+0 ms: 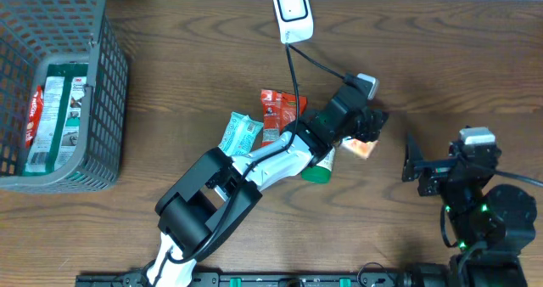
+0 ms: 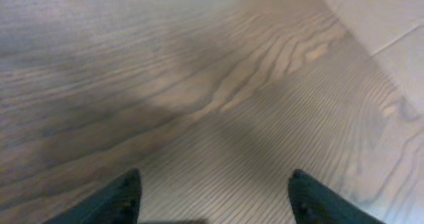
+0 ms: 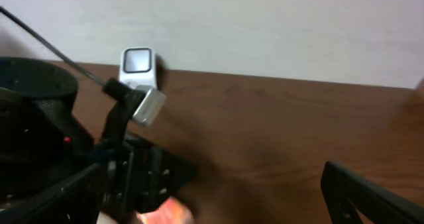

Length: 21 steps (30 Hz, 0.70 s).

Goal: Scan the item barcode

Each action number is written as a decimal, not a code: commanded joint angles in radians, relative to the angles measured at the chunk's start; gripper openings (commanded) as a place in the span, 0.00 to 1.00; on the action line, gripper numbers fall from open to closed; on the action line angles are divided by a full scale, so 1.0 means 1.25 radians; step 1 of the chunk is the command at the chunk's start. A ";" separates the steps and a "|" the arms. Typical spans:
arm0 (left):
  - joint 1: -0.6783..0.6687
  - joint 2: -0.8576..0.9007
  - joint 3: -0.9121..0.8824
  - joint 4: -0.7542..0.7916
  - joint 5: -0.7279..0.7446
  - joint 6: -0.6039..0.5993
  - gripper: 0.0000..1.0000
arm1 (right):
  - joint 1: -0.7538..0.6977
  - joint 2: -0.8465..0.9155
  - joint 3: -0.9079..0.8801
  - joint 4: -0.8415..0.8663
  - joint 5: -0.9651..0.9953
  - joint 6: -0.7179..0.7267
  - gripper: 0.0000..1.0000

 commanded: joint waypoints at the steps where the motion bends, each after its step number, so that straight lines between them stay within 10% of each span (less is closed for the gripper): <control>1: 0.002 -0.044 0.008 0.006 0.012 0.014 0.73 | -0.003 0.029 0.071 -0.024 -0.042 -0.010 0.99; 9: 0.065 -0.251 0.008 -0.159 0.010 0.016 0.73 | -0.003 0.156 0.251 -0.229 -0.148 -0.040 0.99; 20: 0.292 -0.472 0.008 -0.828 -0.041 0.016 0.70 | -0.002 0.484 0.288 -0.396 -0.239 -0.006 0.99; 21: 0.310 -0.472 0.008 -0.858 -0.041 0.016 0.63 | -0.002 0.513 0.286 -0.403 -0.250 -0.006 0.88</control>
